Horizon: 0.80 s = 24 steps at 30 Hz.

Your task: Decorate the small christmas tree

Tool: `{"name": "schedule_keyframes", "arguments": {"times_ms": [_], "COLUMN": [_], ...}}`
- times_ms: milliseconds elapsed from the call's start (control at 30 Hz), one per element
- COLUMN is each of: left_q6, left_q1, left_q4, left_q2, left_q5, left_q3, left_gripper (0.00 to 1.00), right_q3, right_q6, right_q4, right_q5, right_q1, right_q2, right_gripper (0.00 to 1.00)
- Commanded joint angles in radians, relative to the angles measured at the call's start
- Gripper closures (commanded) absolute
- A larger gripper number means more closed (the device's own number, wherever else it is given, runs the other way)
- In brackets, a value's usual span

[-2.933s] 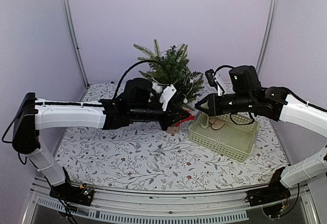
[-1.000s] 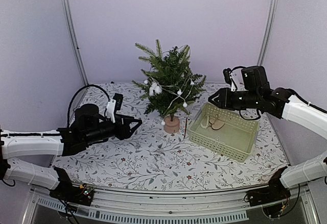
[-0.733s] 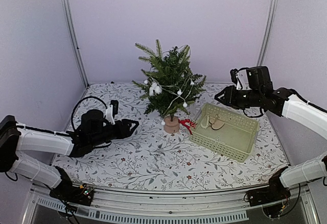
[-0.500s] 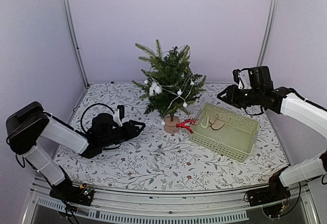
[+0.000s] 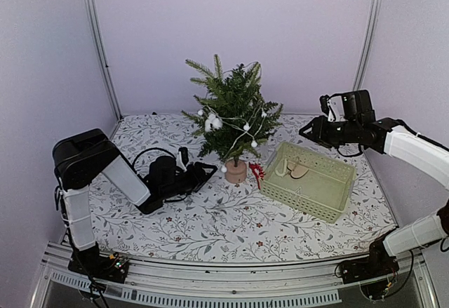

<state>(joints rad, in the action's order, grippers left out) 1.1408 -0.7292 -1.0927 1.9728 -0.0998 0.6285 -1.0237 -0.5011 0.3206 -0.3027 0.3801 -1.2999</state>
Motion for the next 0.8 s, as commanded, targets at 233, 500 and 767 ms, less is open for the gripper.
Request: {"name": "schedule_keyframes", "arguments": {"times_ms": [233,500,767], "left_q6": [0.094,0.111,0.152], "left_q1": [-0.041,-0.044,-0.022], "left_q4": [-0.009,0.018,0.088], "left_q2": [0.116,0.175,0.201], "left_q5": [-0.032,-0.043,-0.02], "left_q3": [0.094,0.165,0.187], "left_gripper": [0.48,0.53,0.63], "right_q3": [-0.05,-0.061,-0.056], "right_q6": [0.029,0.045,0.052], "right_q4": [0.01,0.014,0.015], "right_q5": [-0.025,-0.036,-0.033], "right_q1": [-0.016,-0.02,-0.029], "right_q2": [-0.034,-0.045,-0.041], "right_gripper": [0.65,0.65,0.65]}}
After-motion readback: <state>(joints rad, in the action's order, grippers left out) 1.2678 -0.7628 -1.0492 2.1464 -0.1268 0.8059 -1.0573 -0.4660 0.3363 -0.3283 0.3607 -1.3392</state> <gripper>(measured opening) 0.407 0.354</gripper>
